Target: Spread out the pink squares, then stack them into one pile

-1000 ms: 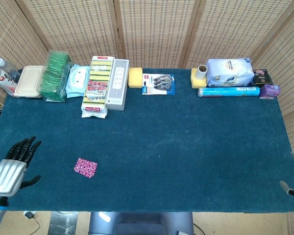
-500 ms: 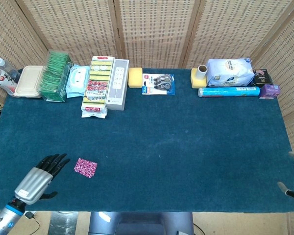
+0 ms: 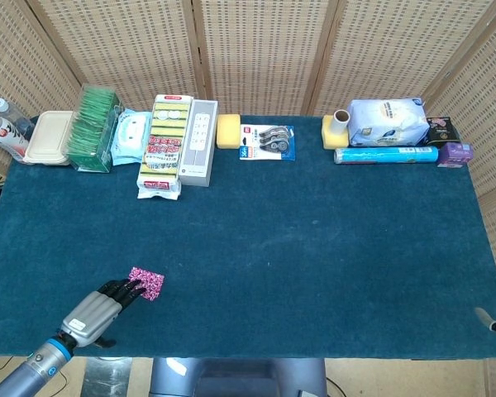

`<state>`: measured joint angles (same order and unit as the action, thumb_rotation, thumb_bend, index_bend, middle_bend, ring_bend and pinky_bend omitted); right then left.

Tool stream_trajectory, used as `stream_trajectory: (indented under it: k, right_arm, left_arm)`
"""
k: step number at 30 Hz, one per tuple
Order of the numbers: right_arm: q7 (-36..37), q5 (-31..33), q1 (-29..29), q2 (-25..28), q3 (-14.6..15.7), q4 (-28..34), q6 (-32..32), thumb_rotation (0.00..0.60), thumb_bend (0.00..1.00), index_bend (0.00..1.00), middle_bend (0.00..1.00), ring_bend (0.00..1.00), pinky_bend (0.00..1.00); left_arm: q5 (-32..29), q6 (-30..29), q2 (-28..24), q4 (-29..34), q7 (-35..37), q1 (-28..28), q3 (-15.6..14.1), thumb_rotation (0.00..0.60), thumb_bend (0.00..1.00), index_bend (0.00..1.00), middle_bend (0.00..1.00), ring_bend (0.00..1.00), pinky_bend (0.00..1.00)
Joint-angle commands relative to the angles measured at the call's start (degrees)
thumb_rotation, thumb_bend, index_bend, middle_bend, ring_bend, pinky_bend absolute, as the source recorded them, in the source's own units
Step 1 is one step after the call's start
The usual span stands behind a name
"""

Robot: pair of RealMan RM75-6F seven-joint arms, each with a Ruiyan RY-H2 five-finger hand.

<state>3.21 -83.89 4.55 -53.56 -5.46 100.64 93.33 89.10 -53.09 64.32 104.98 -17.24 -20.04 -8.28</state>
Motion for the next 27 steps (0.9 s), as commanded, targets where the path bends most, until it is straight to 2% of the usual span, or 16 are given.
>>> stream_trajectory:
  k: [1,20,27]
  right_arm:
    - [0.44,0.22,0.11,0.15,-0.02,-0.03,-0.01,0.600,0.02,0.21,0.05,0.00,0.00]
    - [1.66,1.00,-0.02,0.86,-0.03,0.35,-0.93,0.600,0.02,0.21,0.05,0.00,0.00]
    - [2.41,1.13,0.01,1.17,-0.02,0.30,-1.08,0.600,0.02,0.21,0.05,0.00,0.00]
  left_arm:
    - [-1.74,1.96,-0.58,1.19,-0.63,-1.23,0.09,0.600,0.08,0.00,0.00,0.00,0.09]
    - [-14.06,7.72,1.83,1.33,-6.96,-5.10,1.19,0.600,0.08,0.00,0.00,0.00,0.09]
    - [-21.01,7.33,3.67,2.29,-13.61,-7.11,1.58,0.600,0.08,0.00,0.00,0.00,0.09]
